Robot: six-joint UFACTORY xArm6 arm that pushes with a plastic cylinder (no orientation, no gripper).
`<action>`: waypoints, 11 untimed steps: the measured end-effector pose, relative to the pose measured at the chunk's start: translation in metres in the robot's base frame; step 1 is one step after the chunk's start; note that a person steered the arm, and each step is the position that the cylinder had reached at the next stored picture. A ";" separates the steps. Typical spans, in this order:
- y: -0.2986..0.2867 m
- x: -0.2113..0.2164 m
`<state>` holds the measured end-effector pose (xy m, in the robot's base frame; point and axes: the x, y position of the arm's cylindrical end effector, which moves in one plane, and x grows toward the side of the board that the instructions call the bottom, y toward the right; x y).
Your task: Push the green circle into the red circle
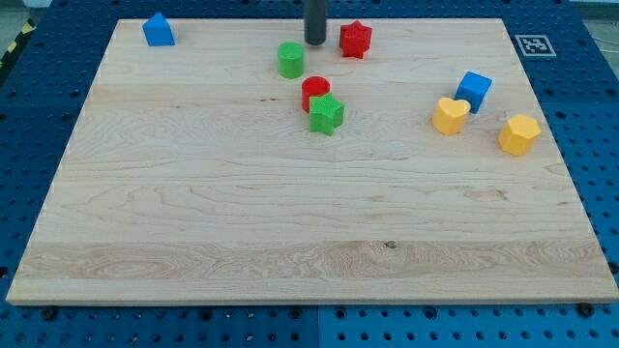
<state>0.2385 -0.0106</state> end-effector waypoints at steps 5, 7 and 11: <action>-0.035 0.020; 0.007 0.019; -0.002 0.028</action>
<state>0.2663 -0.0121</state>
